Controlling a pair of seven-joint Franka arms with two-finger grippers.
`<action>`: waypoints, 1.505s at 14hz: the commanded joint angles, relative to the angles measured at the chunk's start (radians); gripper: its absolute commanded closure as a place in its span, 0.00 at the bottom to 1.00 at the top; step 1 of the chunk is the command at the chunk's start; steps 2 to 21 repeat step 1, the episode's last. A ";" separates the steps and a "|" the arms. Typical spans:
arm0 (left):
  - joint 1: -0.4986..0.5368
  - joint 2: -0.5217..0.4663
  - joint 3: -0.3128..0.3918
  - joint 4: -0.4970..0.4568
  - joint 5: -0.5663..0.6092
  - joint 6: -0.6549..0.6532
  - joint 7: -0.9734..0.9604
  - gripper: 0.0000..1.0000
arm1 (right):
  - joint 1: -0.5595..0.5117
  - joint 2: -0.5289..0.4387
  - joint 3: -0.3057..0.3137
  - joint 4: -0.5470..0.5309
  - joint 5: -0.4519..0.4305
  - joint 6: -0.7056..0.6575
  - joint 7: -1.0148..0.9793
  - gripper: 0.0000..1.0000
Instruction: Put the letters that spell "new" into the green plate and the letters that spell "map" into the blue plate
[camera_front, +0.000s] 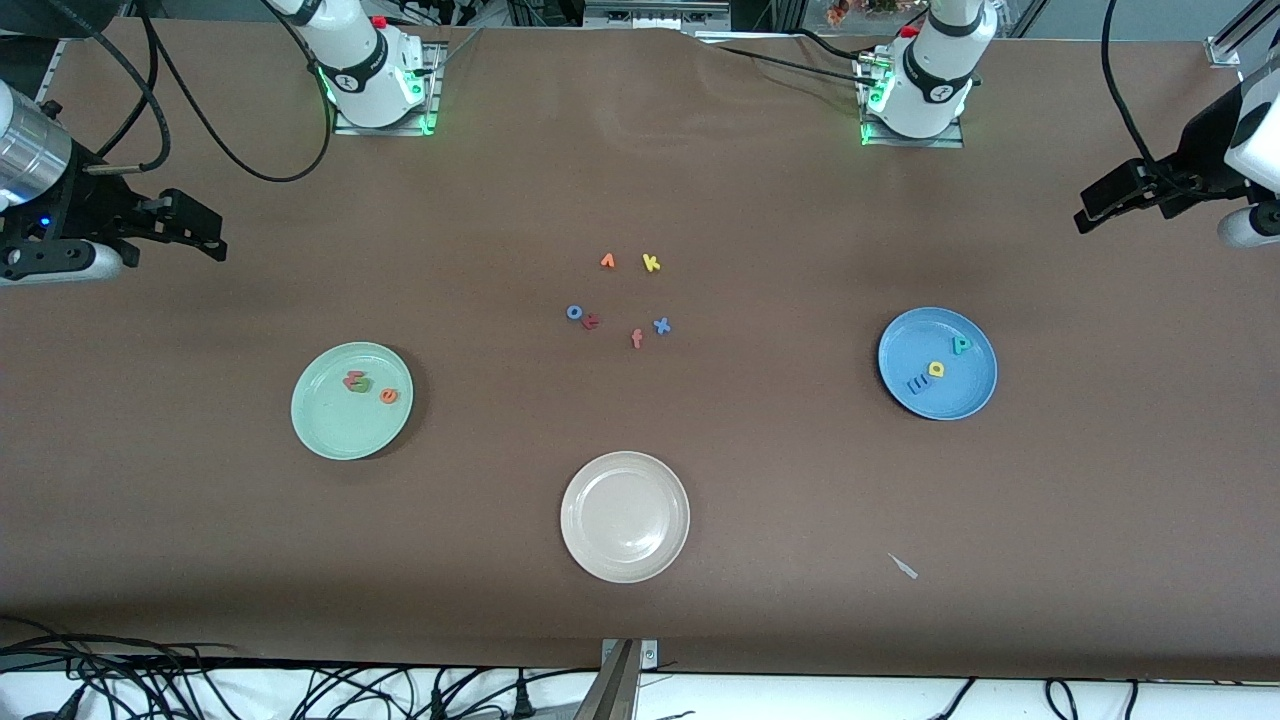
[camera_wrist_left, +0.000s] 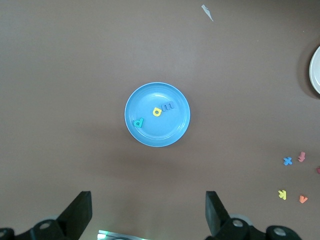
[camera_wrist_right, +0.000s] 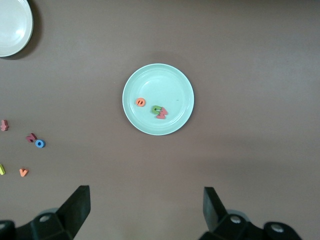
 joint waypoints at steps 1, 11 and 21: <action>0.005 0.006 -0.004 0.022 0.017 -0.005 0.019 0.00 | -0.002 -0.006 0.002 0.008 -0.001 -0.004 -0.015 0.00; 0.005 0.006 -0.004 0.022 0.017 -0.005 0.019 0.00 | -0.002 -0.006 0.002 0.008 -0.001 -0.004 -0.015 0.00; 0.005 0.006 -0.004 0.022 0.017 -0.005 0.019 0.00 | -0.002 -0.006 0.002 0.008 -0.001 -0.004 -0.015 0.00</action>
